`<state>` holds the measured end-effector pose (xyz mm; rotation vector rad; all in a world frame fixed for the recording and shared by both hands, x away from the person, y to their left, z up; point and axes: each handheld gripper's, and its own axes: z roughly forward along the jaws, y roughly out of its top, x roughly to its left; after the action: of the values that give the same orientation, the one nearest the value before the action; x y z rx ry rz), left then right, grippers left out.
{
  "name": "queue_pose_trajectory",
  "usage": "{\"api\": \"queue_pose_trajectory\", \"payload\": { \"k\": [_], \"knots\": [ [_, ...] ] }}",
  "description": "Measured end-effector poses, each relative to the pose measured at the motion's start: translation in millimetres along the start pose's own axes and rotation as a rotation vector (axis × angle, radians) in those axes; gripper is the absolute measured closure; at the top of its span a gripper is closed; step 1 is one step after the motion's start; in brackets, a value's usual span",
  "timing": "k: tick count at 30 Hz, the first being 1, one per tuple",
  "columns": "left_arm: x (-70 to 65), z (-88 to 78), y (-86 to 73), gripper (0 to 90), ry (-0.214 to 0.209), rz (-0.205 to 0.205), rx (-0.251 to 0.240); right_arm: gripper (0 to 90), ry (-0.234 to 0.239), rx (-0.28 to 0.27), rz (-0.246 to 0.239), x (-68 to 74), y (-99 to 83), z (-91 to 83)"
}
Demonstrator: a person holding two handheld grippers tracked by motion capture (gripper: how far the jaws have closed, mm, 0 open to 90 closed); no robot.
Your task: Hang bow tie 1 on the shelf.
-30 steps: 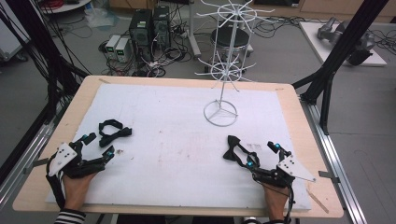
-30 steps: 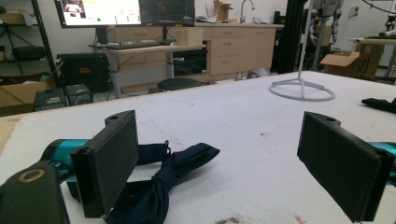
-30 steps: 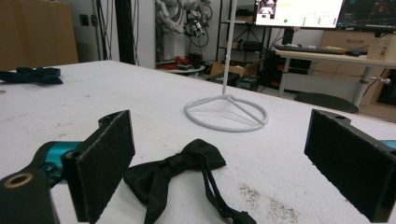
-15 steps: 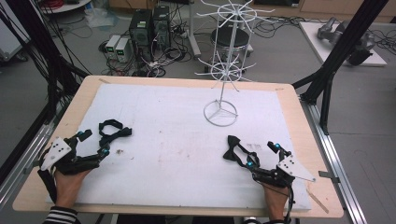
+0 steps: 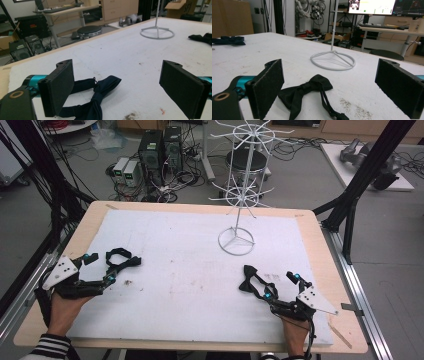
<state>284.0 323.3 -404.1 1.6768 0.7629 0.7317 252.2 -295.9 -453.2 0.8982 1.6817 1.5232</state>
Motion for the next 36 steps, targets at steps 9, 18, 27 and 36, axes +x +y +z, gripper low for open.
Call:
{"api": "queue_pose_trajectory", "payload": {
  "k": [9, 18, 27, 36],
  "knots": [
    [6.3, 8.3, 11.1, 13.1, -0.045, 0.04, 0.127, 7.7, -0.002, -0.002, 0.004, -0.1, -0.1, -0.1],
    [16.7, 16.2, 13.6, 14.0, -0.077, 0.07, 0.257, 7.6, -0.001, -0.004, 0.006, -0.4, -0.1, -0.3],
    [27.6, 21.4, 16.0, 16.0, -0.108, 0.087, 0.351, 7.7, -0.004, -0.005, 0.005, -0.3, -0.1, -0.5],
    [32.6, 28.8, 14.4, 17.8, -0.124, 0.11, 0.436, 7.7, -0.003, -0.006, 0.006, -0.4, -0.1, -0.5]
  ]
}}
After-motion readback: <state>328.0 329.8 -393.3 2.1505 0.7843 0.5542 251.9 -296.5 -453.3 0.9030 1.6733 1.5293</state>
